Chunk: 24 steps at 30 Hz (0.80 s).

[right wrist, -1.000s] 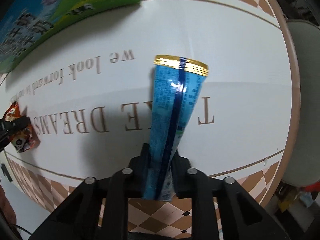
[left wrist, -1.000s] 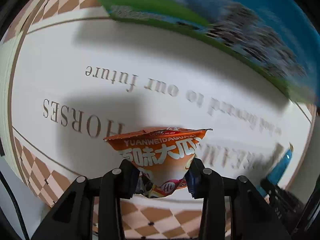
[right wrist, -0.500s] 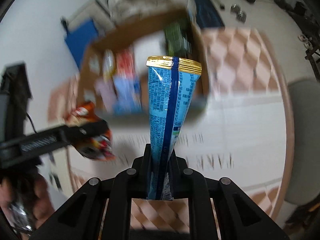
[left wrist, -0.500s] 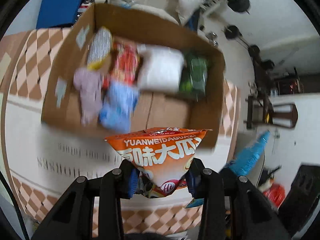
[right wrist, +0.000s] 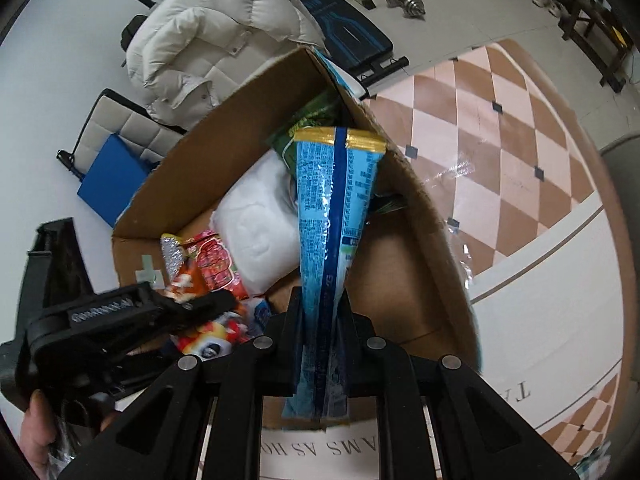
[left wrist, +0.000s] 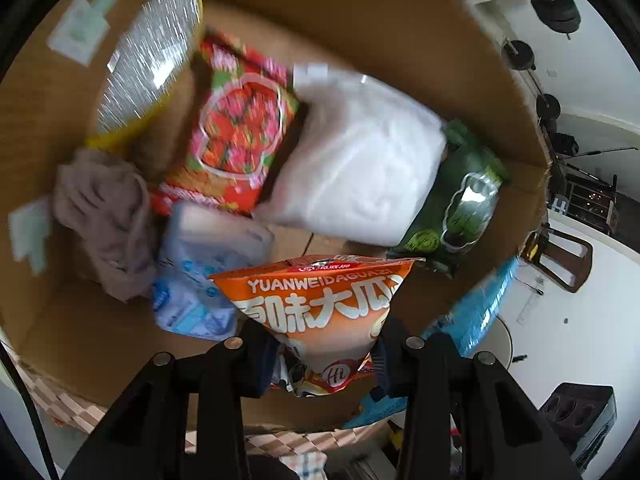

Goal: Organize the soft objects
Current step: 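Lower the orange bag and blue stick packet into the box and open both grippers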

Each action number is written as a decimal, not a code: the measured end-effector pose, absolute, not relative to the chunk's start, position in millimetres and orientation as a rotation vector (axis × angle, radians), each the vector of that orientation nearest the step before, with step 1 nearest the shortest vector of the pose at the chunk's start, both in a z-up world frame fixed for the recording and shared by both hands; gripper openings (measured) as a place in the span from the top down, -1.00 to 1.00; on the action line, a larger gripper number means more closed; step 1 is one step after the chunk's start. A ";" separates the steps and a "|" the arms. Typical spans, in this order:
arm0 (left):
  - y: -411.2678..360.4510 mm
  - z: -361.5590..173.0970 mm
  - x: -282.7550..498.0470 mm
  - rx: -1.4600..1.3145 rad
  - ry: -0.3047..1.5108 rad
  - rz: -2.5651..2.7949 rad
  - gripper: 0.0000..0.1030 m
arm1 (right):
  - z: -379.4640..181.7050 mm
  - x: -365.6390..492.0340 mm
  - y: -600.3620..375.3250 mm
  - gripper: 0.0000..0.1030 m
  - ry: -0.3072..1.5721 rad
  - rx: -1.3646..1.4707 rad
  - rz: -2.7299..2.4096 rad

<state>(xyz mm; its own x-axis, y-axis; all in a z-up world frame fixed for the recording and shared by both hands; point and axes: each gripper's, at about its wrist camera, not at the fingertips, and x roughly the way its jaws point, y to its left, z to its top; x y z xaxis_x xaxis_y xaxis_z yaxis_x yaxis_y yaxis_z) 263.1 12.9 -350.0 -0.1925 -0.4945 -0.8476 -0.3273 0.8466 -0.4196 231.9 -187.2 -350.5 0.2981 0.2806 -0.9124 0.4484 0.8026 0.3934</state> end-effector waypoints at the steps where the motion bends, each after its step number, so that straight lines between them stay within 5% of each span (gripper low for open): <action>1: 11.4 -353.9 262.1 -0.630 1.812 -0.176 0.30 | -354.2 234.2 -186.1 0.71 1.296 0.681 -0.122; 10: -1.2 -366.4 256.5 -0.573 1.902 -0.207 0.19 | -368.4 250.8 -164.0 0.68 1.391 0.552 -0.089; 13: -5.8 -357.3 257.0 -0.537 1.879 -0.218 -0.13 | -369.5 256.8 -159.8 0.36 1.442 0.487 -0.067; 14: -6.5 -352.1 257.7 -0.506 1.865 -0.213 -0.28 | -368.8 258.2 -158.4 0.08 1.458 0.466 -0.053; 17: -6.0 -334.8 258.3 -0.444 1.819 -0.227 -0.57 | -359.3 257.4 -157.5 -0.38 1.464 0.372 -0.055; 24: 5.5 -288.6 239.7 -0.318 1.689 -0.221 -0.58 | -338.9 241.4 -160.0 -0.57 1.476 0.277 -0.035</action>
<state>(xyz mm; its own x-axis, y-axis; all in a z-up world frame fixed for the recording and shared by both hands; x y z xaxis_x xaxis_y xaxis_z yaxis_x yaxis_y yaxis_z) 239.7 5.5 -288.6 -0.1218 -0.3337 -0.9348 -0.0819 0.9420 -0.3256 241.4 -160.0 -338.9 0.1002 0.1455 -0.9843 0.1915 0.9679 0.1626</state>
